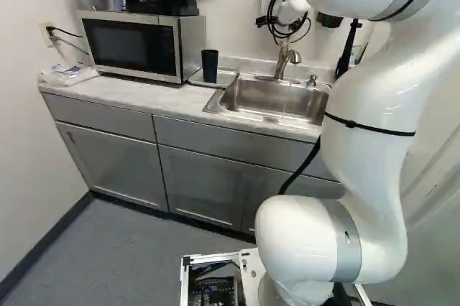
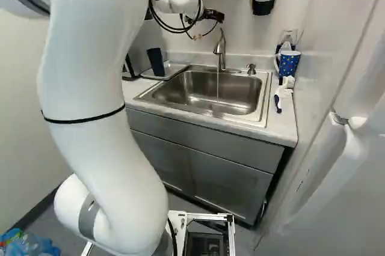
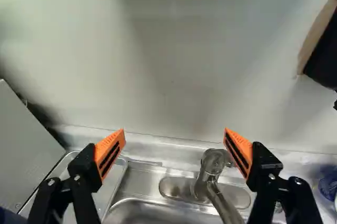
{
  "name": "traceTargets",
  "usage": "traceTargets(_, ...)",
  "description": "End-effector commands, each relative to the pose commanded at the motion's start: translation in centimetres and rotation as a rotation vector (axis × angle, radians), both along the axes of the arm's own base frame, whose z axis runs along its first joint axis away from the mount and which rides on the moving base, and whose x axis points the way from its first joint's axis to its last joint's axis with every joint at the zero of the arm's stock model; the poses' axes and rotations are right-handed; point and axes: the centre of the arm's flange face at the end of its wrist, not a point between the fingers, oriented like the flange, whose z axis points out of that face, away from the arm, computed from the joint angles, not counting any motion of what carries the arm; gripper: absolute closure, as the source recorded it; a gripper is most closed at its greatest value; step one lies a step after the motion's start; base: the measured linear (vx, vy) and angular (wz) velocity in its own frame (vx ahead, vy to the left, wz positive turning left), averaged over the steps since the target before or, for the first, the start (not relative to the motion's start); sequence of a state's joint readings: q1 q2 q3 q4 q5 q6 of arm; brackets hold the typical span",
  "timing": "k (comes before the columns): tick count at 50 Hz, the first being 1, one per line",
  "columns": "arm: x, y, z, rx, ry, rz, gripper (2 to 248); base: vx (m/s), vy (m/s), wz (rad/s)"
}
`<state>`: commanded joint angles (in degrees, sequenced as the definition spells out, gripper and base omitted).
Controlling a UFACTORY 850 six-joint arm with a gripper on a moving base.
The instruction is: Rinse the cup and place it in the tray
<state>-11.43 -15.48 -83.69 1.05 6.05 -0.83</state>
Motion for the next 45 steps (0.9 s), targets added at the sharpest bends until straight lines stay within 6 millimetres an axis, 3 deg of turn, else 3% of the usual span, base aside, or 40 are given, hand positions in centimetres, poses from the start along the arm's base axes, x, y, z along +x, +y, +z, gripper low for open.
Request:
traceTargets(11,1.02,-0.84,-0.12,-0.001,-0.003,-0.01,3,0.0,0.0,0.0)
traceTargets(45,0.8,-0.37,-0.8,0.016,0.076,-0.002,3,0.0,0.0,0.0)
